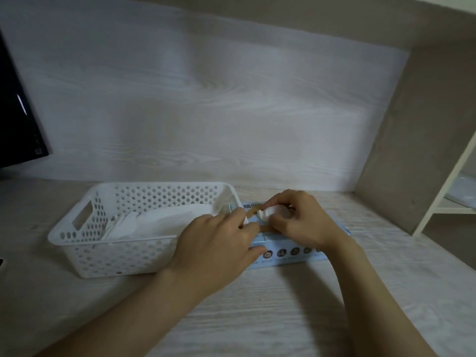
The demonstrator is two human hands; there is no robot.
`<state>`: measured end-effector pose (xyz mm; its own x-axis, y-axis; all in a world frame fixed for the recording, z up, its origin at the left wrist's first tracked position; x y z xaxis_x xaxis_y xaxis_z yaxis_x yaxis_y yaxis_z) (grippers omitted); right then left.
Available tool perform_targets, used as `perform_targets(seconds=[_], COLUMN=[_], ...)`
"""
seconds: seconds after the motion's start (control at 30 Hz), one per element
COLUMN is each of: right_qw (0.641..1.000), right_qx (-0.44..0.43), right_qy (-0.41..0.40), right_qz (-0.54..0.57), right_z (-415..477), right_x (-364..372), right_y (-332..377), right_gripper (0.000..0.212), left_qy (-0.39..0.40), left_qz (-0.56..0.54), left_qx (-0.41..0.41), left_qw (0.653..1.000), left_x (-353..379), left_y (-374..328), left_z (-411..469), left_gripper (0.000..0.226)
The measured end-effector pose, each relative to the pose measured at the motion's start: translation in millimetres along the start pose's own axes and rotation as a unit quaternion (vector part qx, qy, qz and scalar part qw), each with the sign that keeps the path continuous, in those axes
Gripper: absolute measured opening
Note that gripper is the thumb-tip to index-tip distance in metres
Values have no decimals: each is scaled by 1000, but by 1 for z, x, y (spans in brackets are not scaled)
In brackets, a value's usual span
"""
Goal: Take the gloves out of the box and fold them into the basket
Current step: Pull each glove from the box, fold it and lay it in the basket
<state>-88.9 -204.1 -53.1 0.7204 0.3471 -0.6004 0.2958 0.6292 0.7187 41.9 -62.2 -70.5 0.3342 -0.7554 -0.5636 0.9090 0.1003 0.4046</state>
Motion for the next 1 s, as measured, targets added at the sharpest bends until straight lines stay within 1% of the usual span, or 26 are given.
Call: perform_targets(seconds=[0.07, 0.1, 0.17, 0.23, 0.3, 0.4, 0.47, 0.6, 0.7, 0.8, 0.9, 1.0], right_qw=[1000, 1000, 1000, 1000, 998, 992, 988, 981, 969, 954, 937, 907], right_qx=[1, 1, -1, 0, 0, -4, -2, -14, -12, 29, 55, 47], right_qy=[6, 6, -1, -19, -52, -118, -141, -188, -245, -296, -321, -351], right_qz=[-9, -12, -17, -21, -19, -45, -59, -52, -18, 39, 125, 228], right_z=[2, 2, 3, 4, 5, 9, 10, 9, 6, 5, 5, 1], right_x=[1, 2, 4, 5, 8, 12, 14, 11, 6, 2, -2, -8], right_y=[-4, -5, -7, -9, -9, -10, -10, -8, -7, -12, -16, -16], right_gripper=[16, 16, 13, 8, 8, 15, 16, 14, 19, 28, 32, 35], left_qy=[11, 15, 27, 38, 44, 45, 50, 57, 49, 39, 40, 52], left_qz=[20, 28, 35, 35, 38, 42, 38, 29, 14, 3, -6, -20], left_qx=[11, 16, 22, 24, 24, 22, 21, 22, 14, 6, 2, -1], left_qw=[1000, 999, 999, 998, 998, 998, 998, 998, 999, 999, 999, 998], left_x=[2, 1, 1, 1, 1, 2, 3, 4, 3, 3, 4, 4], left_y=[-2, -3, -4, -4, -3, -3, -2, -2, -1, -1, -1, 0], left_z=[1, 2, 3, 4, 5, 3, 3, 5, 4, 4, 4, 4], left_gripper=[51, 48, 41, 41, 41, 34, 32, 32, 27, 22, 21, 19])
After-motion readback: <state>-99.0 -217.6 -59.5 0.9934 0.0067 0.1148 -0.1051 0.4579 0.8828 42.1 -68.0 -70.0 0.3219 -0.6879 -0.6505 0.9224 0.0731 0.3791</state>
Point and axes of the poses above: each hand's wrist, its own z-axis towards the middle knuckle, its own x-axis out of the palm, y = z × x, the point moved 5 cm from there along z, towards the middle knuckle, and after that the axes turned 13 degrees about z, right-handed, at the moved point
